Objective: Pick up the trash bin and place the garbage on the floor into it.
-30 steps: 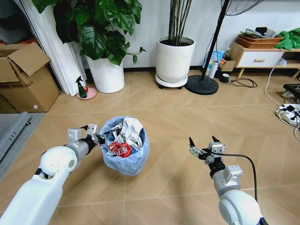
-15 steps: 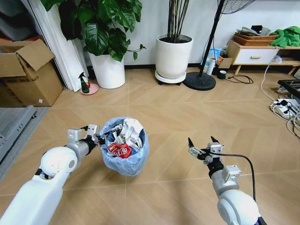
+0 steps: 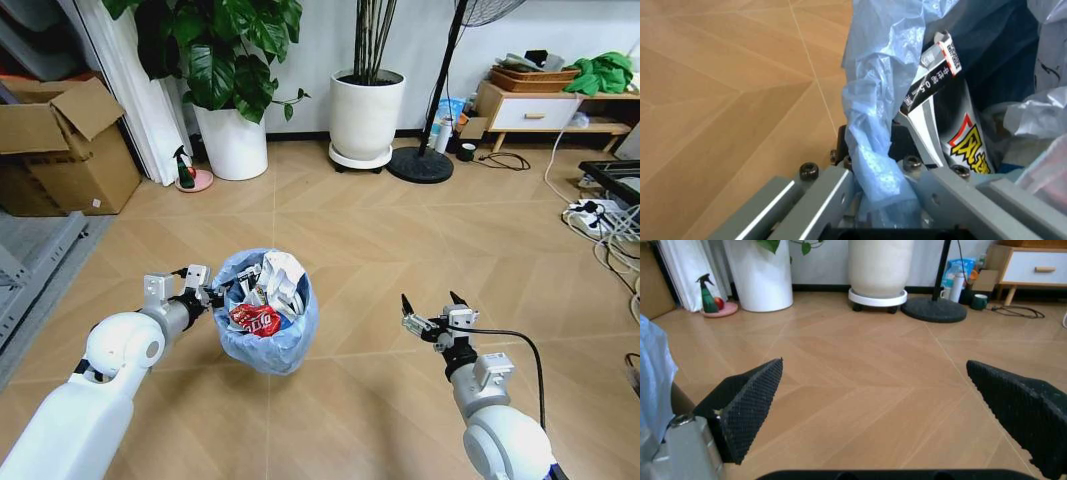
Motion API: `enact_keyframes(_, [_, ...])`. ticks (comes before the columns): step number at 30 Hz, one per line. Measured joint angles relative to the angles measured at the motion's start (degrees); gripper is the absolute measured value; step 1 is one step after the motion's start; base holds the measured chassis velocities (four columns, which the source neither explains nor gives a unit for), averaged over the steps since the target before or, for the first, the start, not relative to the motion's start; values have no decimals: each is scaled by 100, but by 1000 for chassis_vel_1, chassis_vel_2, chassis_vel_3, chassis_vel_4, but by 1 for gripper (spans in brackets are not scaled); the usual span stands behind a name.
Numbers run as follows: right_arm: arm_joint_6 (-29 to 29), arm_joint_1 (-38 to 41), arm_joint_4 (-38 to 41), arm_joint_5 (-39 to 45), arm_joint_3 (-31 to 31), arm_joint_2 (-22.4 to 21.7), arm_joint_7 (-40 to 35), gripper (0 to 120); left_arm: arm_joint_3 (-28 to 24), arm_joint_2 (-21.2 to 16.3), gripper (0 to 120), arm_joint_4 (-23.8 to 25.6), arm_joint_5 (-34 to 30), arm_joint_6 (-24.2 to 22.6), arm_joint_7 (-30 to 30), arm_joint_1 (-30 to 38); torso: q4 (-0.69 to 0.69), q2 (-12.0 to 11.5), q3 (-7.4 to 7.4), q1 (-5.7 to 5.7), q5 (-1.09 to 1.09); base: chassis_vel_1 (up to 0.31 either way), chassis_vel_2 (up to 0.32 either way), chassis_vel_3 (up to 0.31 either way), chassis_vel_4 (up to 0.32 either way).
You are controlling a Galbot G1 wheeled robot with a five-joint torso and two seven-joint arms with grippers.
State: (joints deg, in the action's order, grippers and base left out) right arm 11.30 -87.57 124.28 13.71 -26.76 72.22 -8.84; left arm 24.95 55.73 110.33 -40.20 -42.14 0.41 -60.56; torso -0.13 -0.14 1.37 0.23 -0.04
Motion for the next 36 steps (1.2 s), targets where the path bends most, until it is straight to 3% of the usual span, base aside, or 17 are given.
enact_keyframes(28, [-24,25,-53,19,-4,-7,2,100,22,45,0,-26,9,0,-6,1,0,0,0,0,-1,154,-151,-152,156])
enact_keyframes(36, [-58,90,-145,49,-3,-11,3,100,133,88,0,71,-95,0,-368,-224,0,0,0,-1,-2,41,-60,-56,51])
